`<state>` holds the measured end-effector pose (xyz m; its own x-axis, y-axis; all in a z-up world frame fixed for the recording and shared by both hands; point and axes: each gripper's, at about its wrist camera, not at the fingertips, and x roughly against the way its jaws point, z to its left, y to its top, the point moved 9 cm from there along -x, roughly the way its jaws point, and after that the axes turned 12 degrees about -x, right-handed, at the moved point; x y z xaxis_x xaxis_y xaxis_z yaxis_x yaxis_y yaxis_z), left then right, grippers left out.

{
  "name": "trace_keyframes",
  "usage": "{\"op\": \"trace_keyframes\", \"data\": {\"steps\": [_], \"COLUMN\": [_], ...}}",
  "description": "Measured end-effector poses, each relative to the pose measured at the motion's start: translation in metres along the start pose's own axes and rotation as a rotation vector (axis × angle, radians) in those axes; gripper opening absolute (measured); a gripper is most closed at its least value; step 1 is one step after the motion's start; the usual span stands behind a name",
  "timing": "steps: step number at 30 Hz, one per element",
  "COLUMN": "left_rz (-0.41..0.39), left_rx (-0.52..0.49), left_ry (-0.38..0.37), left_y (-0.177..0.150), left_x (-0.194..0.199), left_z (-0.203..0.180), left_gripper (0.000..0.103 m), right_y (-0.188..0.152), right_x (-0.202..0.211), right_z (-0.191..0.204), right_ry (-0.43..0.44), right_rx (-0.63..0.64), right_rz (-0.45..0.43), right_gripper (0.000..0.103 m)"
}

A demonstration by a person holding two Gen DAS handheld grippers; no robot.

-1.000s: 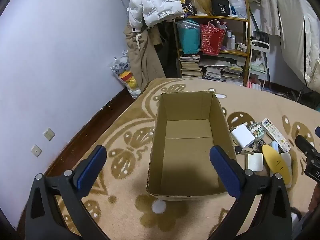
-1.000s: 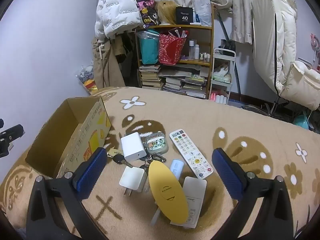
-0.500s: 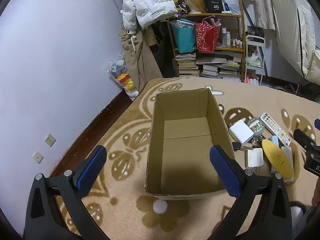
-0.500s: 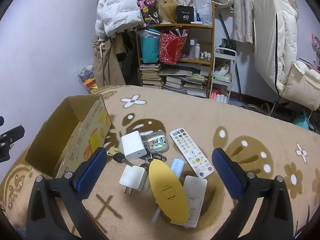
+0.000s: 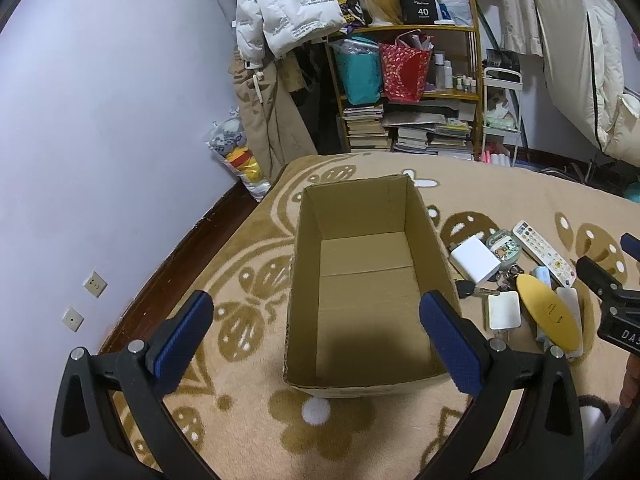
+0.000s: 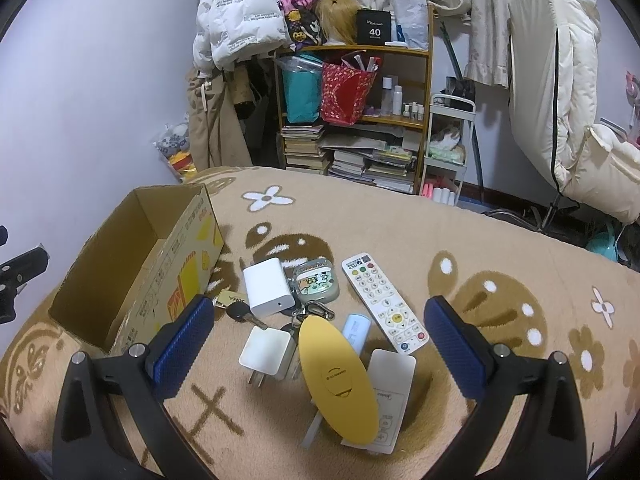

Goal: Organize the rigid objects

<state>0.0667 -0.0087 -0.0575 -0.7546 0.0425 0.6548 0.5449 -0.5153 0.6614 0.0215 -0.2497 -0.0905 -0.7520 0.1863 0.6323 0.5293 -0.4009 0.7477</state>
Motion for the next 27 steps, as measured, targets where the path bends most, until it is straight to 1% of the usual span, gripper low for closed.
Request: {"op": "trace_keyframes", "data": {"steps": [8, 9, 27], "left_rz": [-0.005, -0.005, 0.005], "left_rx": [-0.01, -0.01, -0.021], "left_ry": [0.005, 0.005, 0.0], "left_y": [0.0011, 0.0007, -0.0003], "left_x": [0.0023, 0.0027, 0.0009], "left_z": [-0.0014, -0.0017, -0.0032], "left_gripper": [0.102, 0.102, 0.102], "right_y": [0.0039, -0.0041, -0.0029], "right_x": [0.001, -0.0033, -0.0025], "right_z": [-0.0001, 0.0006, 0.0003], "right_ry": [-0.002, -0.002, -0.005], "right_rx": [0.001, 0.0, 0.004], "right_rz": [0.003, 0.003, 0.007], "right_gripper": [0.103, 0.103, 0.103]}}
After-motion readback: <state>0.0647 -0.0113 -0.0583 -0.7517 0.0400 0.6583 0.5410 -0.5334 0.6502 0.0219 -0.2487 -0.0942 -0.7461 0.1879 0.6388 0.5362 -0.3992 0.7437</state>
